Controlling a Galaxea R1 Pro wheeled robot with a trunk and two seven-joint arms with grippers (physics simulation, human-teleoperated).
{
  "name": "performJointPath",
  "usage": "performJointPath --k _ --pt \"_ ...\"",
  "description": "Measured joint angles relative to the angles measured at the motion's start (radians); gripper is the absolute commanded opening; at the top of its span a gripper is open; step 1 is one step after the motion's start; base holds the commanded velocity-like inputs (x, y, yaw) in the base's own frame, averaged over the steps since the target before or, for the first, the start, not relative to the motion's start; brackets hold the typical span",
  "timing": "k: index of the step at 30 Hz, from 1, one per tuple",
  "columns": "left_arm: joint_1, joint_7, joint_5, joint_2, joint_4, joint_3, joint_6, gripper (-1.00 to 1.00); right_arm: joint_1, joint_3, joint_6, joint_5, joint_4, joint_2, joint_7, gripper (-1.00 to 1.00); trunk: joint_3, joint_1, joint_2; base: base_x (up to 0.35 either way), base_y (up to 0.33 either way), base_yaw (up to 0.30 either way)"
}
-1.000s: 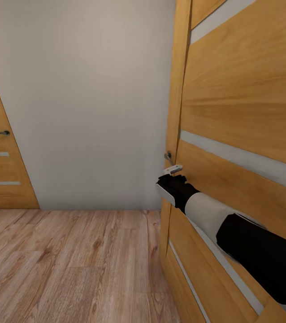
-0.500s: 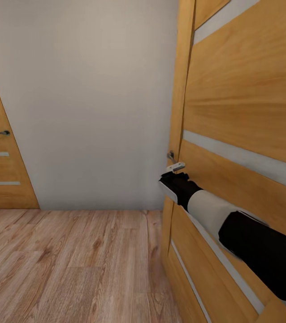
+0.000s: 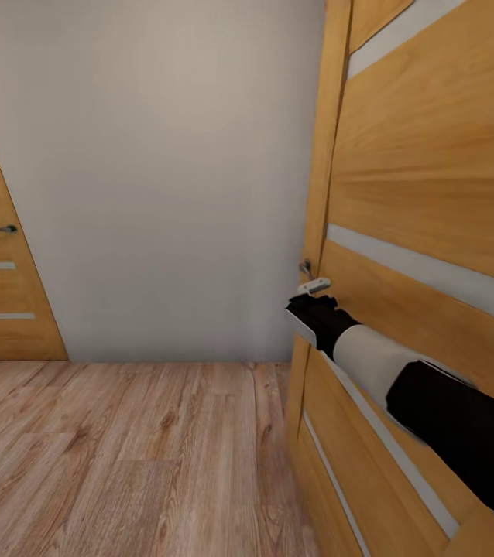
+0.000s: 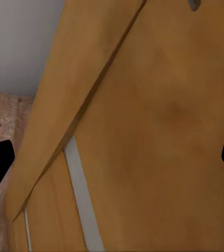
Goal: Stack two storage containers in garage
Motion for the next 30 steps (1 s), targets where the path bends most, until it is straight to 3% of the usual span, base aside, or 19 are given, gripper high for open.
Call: performJointPath --k 6,30 --pt "0.0 0.0 0.0 0.0 0.0 0.0 0.0 1.0 -0.001 -0.011 0.002 0.008 0.005 -0.02 0.001 1.0 0.0 0.0 0.0 0.0 0.0 0.0" --pt "0.0 0.0 0.0 0.0 0.0 0.0 0.0 1.0 0.0 -0.023 0.002 0.006 -0.002 -0.055 0.004 1.0 0.0 0.0 0.0 0.0 0.0 0.0"
